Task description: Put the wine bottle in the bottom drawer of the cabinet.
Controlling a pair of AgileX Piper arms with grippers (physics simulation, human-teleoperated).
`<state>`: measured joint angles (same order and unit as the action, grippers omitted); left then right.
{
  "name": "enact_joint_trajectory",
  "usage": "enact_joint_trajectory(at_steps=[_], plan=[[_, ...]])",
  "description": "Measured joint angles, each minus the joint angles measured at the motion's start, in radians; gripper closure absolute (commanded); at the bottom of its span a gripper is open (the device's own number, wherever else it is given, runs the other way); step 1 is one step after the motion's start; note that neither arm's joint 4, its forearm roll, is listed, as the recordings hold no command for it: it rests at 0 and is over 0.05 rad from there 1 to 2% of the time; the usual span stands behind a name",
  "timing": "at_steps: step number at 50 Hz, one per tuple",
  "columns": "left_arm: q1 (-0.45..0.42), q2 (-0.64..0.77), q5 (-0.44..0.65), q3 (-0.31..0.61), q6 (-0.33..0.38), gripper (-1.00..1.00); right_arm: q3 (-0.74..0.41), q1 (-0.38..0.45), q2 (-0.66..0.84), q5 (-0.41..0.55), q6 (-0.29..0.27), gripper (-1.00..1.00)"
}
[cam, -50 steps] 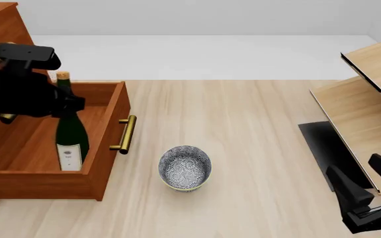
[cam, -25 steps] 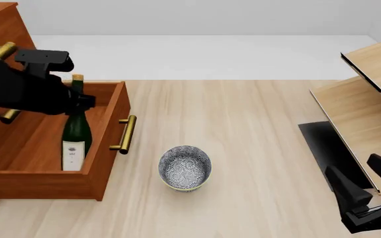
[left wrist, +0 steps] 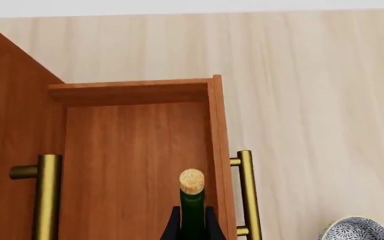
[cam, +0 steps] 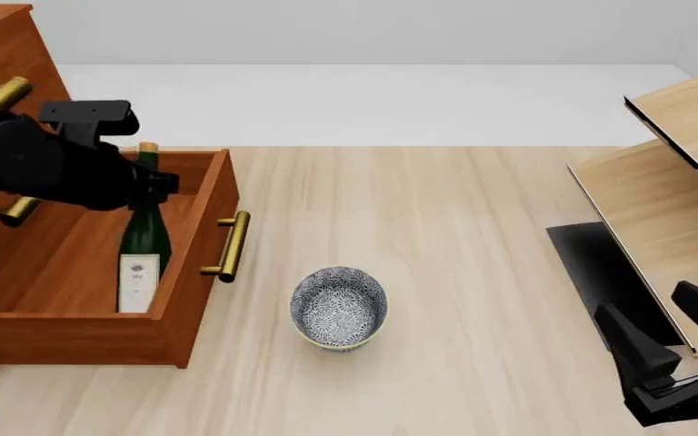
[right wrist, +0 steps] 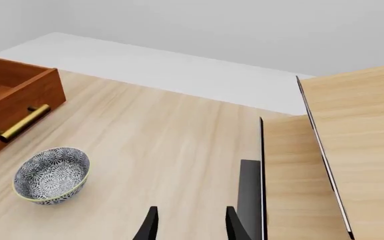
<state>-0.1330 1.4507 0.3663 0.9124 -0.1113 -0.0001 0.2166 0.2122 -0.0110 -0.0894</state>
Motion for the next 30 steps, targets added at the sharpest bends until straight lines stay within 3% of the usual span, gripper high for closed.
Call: enact_joint_trajectory(at_steps=[30], plan=[[0.027, 0.096, -0.074, 0.024, 0.012, 1.0, 0.0, -0.001, 0.004, -0.001, -0.002, -1.0]])
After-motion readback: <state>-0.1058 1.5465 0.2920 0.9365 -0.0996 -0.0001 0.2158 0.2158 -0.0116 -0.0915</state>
